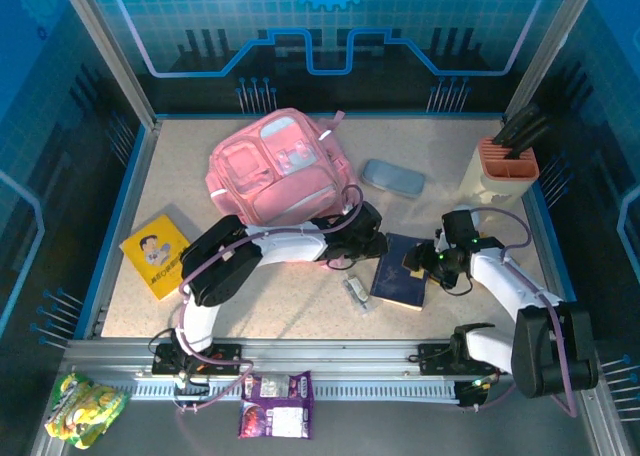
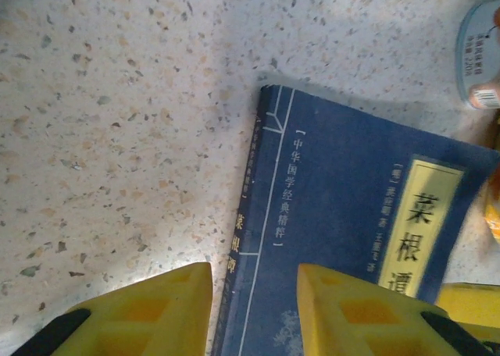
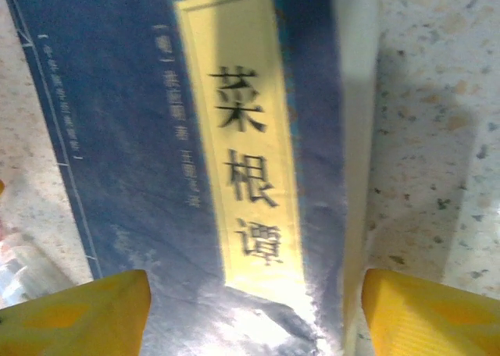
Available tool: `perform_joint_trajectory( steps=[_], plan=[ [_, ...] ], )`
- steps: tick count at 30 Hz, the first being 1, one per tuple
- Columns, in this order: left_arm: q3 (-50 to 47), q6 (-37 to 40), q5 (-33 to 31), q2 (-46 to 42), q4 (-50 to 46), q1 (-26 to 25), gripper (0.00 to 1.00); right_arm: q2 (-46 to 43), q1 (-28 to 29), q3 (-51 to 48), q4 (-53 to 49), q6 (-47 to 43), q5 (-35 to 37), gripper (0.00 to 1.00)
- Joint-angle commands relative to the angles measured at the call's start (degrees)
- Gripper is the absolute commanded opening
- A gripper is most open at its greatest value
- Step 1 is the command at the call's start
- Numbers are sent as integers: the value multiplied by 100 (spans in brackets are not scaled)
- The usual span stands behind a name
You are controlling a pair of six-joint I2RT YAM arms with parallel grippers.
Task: Pack the student bag
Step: Pick up the book from the center of the table.
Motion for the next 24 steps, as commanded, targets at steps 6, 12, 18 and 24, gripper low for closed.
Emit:
perform_joint_trajectory(
  steps=[6, 12, 18, 24],
  plan=[
    [374, -21, 311, 373, -37, 4, 27, 377, 358, 119, -89, -99, 17, 69],
    [457, 10, 378, 518, -97, -5, 24, 239, 371, 233, -60, -267, -260, 68],
    [455, 32, 296, 555, -133, -13, 22, -24, 376, 404, -217, -516, -445, 64],
    [412, 46, 267, 567, -111, -13, 22, -299, 347, 549, -440, -763, -451, 60]
  ],
)
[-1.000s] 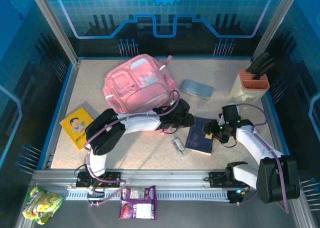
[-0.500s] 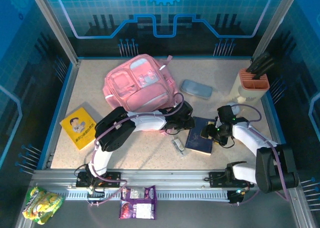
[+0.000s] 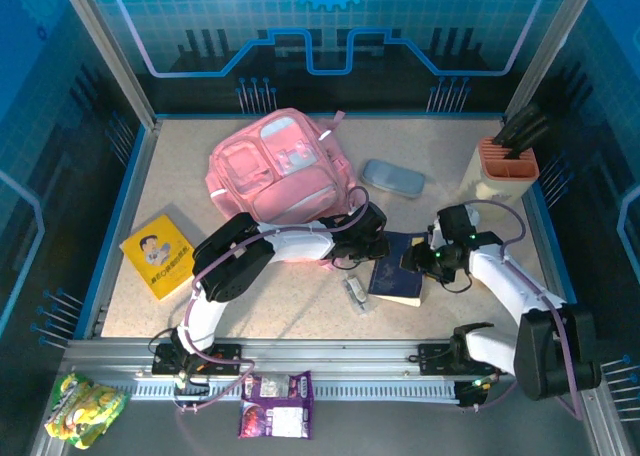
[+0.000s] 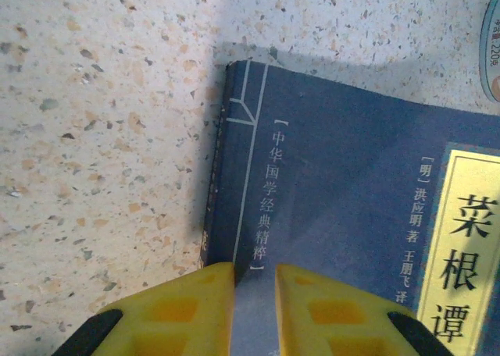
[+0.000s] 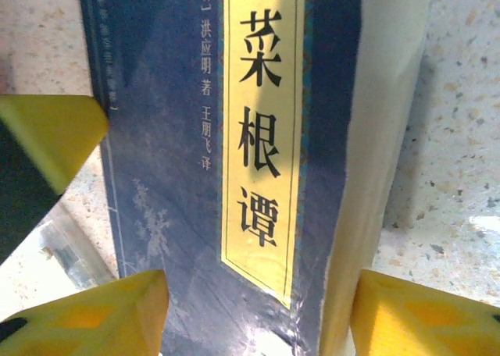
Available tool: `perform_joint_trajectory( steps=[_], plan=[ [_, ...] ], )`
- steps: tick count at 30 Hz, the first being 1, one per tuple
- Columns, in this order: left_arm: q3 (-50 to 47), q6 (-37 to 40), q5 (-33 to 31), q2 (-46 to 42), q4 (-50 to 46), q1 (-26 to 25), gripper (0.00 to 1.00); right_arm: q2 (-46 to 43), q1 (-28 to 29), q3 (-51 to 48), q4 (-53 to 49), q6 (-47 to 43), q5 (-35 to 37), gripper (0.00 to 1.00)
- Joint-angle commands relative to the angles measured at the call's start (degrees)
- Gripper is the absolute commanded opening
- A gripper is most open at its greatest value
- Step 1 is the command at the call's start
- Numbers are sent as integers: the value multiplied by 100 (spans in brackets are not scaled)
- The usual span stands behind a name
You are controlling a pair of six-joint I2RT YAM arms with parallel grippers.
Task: Pack the student bag
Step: Pick up the book from the center of the table.
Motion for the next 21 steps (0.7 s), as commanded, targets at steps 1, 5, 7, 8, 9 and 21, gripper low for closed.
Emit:
perform_joint_trajectory(
  steps=[1, 5, 7, 8, 9, 21],
  plan=[
    [97, 37, 53, 157, -113, -13, 22, -153, 43, 200, -121, -250, -320, 59],
    [86, 15, 68, 175, -59, -13, 21, -114, -38, 154, -70, -295, -518, 53],
    [81, 15, 64, 183, -76, -13, 21, -91, -70, 161, -123, -305, -548, 50],
    [86, 14, 62, 174, -87, -13, 21, -87, -79, 197, -198, -305, -478, 49],
    [80, 24, 57, 176, -90, -13, 21, -95, -78, 217, -235, -308, -429, 47],
    [98, 39, 66, 196, -82, -13, 21, -262, -291, 117, -140, -389, -708, 26]
  ],
)
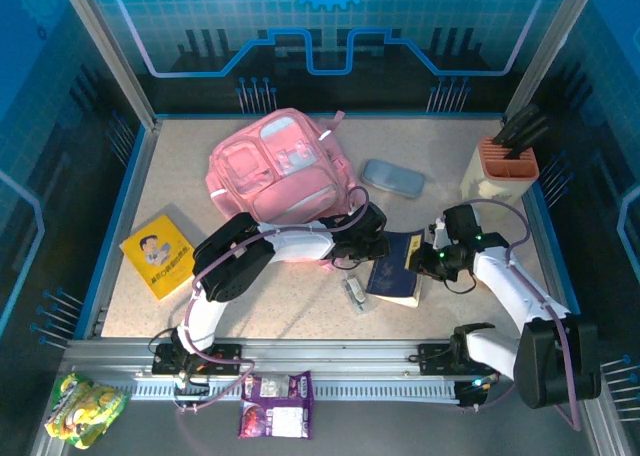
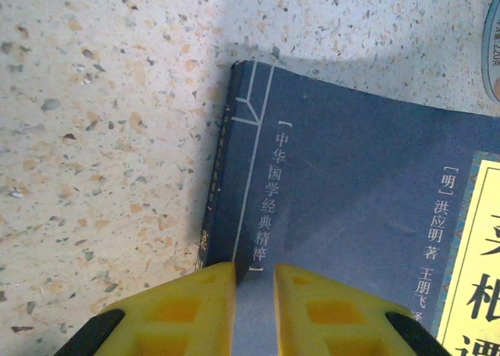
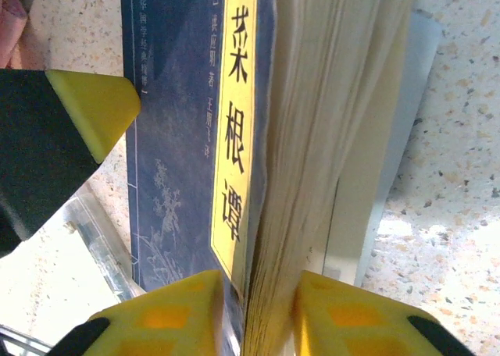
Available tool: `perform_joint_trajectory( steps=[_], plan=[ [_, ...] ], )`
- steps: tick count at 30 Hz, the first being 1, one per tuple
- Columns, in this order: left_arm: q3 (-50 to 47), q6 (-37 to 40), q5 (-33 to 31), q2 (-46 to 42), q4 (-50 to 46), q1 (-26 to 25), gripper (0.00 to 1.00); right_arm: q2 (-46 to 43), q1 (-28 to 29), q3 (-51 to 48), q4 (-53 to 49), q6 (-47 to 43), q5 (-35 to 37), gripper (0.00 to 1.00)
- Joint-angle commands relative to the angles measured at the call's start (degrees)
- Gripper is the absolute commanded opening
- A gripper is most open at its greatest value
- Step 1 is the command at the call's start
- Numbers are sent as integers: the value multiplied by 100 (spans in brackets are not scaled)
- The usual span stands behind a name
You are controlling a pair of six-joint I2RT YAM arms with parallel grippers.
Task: Pack the student bag
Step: Pick up the book from the center of the table.
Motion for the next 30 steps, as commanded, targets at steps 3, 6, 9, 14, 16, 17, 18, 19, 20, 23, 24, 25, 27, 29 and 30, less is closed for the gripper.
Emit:
perform_joint_trajectory(
  steps=[3, 6, 9, 14, 16, 17, 18, 19, 20, 23, 24, 25, 27, 29, 30],
  plan=[
    [109, 52, 74, 189, -93, -16, 21, -112, -114, 57, 126, -37, -468, 20],
    [131, 59, 66, 186, -96, -16, 21, -127, -149, 48, 129, -26, -556, 15],
    [133, 65, 67, 189, -104, -16, 21, -182, -167, 53, 121, -11, -541, 11],
    [87, 16, 43, -2, -10, 9, 29, -457, -203, 125, 27, 44, -618, 4],
    [76, 45, 99, -193, 39, 50, 35, -624, -214, 204, -38, 51, -658, 3],
    [51, 68, 108, -305, 52, 79, 36, -688, -216, 258, -75, 42, -684, 2],
    [-3, 93, 119, -464, 86, 112, 38, -758, -228, 336, -136, 42, -708, 1],
    [-91, 96, 121, -643, 160, 145, 41, -815, -227, 428, -189, 29, -767, 1],
    [-194, 103, 127, -802, 233, 175, 43, -863, -226, 509, -231, 16, -838, 0],
    [-550, 122, 267, -1319, 432, 322, 52, -1008, -235, 819, -437, -9, -1013, 0],
    [-709, 112, 362, -1494, 552, 386, 54, -1072, -232, 925, -478, -11, -1112, 0],
    [-876, 110, 489, -1670, 691, 465, 57, -1136, -229, 1040, -514, 8, -1218, 0],
    [-1162, 182, 684, -2014, 848, 603, 64, -1249, -237, 1232, -525, 20, -1405, 0],
    [-1422, 237, 875, -2362, 919, 757, 71, -1292, -244, 1446, -549, 50, -1583, 0],
    [-1578, 247, 1006, -2550, 1039, 851, 74, -1278, -240, 1466, -510, 76, -1771, 0]
  ],
)
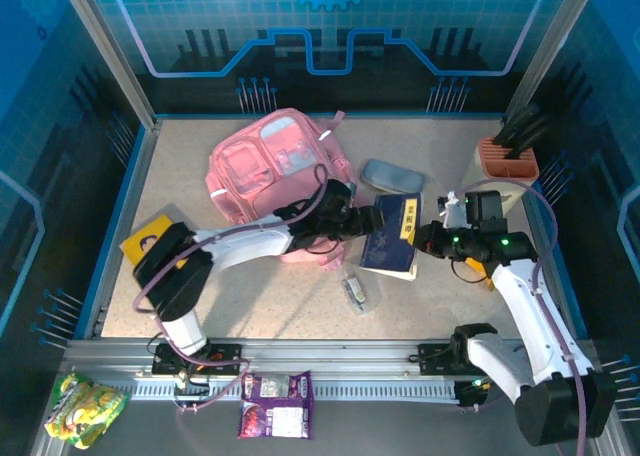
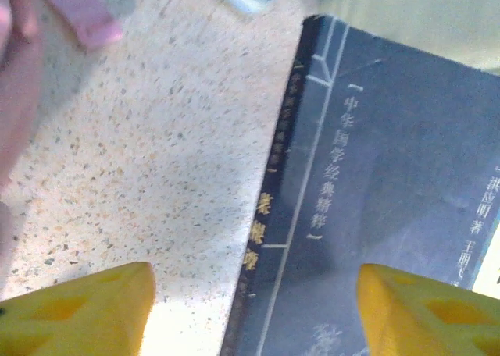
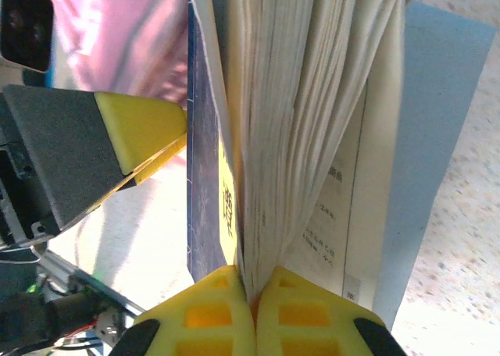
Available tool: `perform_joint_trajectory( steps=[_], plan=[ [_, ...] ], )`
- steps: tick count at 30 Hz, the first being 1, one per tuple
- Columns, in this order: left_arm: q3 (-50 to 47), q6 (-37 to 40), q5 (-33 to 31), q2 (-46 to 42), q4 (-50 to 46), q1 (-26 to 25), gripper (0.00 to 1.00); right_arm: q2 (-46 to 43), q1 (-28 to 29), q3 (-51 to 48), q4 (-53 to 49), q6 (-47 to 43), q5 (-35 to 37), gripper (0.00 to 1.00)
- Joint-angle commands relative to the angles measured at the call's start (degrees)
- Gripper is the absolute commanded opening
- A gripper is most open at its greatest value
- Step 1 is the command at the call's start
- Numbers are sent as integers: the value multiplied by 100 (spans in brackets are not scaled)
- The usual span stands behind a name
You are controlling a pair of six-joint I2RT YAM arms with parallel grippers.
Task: Pack the student bag
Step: Pick up the book from the center of the table, then pass the book.
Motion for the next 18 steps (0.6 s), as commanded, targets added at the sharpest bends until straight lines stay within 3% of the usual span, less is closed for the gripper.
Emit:
perform_joint_trajectory(
  steps=[1, 7, 11, 14, 18],
  plan=[
    [-492, 136, 616, -561, 513, 244, 78, -58, -98, 444, 3, 84, -834, 0],
    [-1223, -85, 1626, -1218, 1788, 688, 83, 62, -90, 535, 1000, 633, -1661, 0],
    [-1290, -180, 1869, -1363, 1926, 772, 82, 135, -91, 342, 1946, 1237, -2214, 0],
    [-1290, -290, 2135, -1396, 2266, 796, 75, 218, -91, 327, 2251, 1384, -2269, 0],
    [-1210, -335, 2313, -1487, 2496, 803, 56, 374, -98, 325, 1980, 1012, -2007, 0]
  ],
)
